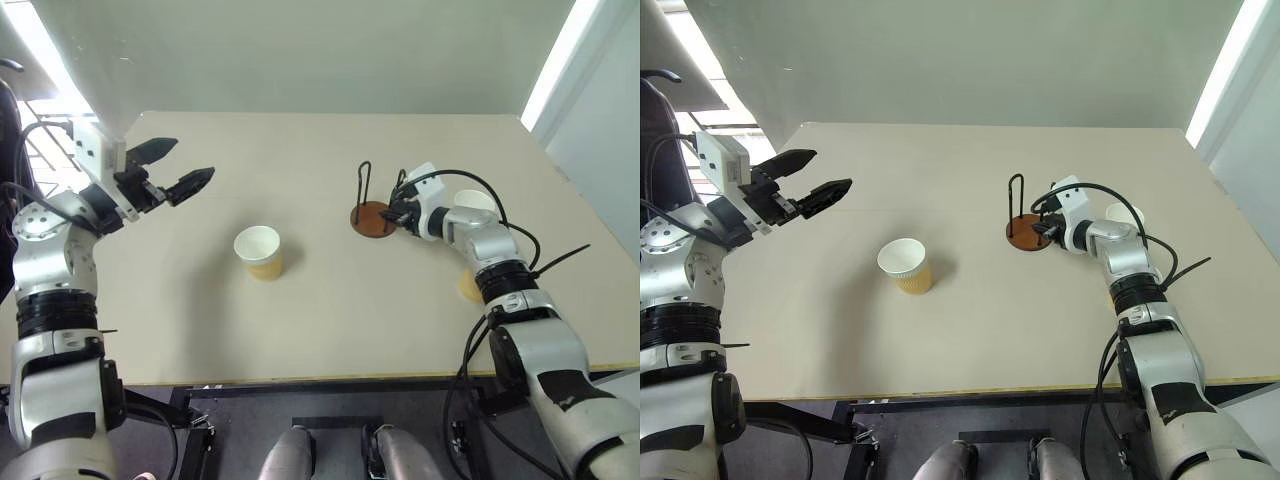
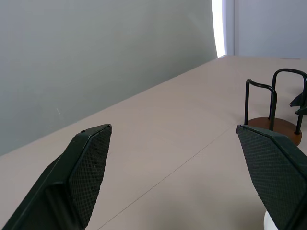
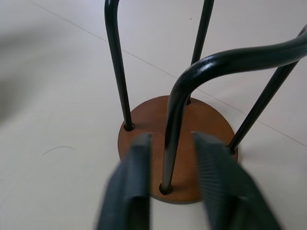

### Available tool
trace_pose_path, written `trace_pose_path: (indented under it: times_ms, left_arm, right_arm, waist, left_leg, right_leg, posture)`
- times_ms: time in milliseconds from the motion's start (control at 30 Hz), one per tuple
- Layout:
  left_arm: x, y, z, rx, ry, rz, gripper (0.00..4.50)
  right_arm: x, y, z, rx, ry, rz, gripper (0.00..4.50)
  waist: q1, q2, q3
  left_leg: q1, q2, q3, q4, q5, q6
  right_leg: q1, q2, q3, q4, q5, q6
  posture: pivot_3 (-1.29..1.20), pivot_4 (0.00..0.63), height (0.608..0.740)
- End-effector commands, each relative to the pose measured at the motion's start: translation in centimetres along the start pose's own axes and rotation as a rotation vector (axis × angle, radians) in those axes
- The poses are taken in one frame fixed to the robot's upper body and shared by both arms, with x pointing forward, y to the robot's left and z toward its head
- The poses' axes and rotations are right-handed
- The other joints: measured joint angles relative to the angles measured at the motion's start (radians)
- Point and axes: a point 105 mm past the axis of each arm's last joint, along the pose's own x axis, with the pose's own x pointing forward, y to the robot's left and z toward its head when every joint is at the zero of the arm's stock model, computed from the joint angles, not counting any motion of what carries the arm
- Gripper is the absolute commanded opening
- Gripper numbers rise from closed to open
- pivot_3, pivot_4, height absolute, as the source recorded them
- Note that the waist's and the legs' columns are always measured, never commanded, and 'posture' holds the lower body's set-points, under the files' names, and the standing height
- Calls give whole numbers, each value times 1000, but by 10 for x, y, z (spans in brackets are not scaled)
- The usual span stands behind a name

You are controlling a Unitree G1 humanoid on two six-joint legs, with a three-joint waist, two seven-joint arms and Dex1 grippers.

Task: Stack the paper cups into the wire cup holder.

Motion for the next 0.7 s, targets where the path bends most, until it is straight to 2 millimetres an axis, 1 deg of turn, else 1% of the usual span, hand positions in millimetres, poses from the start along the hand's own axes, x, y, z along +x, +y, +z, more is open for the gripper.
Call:
trace_pose_path:
  times_ms: [33,233,400,700]
  left_arm:
    - [-5,4,12,31,-12,-6,4500]
    - [-10,-3,3,-16,49,-101,4500]
    - [-14,-7,-3,-15,96,-160,4500]
    - [-10,-9,-4,-8,107,-216,4500]
  right_arm:
    - [-3,-1,15,-9,-44,20,32]
    - [-11,-5,13,-14,-33,52,32]
    - [-16,-3,12,-21,-27,93,32]
    - [-36,18,16,-55,-23,275,32]
  waist:
    - [0,0,0]
    - [0,0,0]
    - [0,0,0]
    - [0,0,0]
  left_leg:
    - [0,0,0,0,0,0]
    - [0,0,0,0,0,0]
    - [0,0,0,0,0,0]
    - [-1,0,0,0,0,0]
  right_leg:
    - [0,0,0,0,0,0]
    - [0,0,0,0,0,0]
    - [0,0,0,0,0,0]
    - [0,0,0,0,0,0]
  posture:
    - [0,150,740]
    - [0,150,740]
    - [0,150,740]
    - [0,150,740]
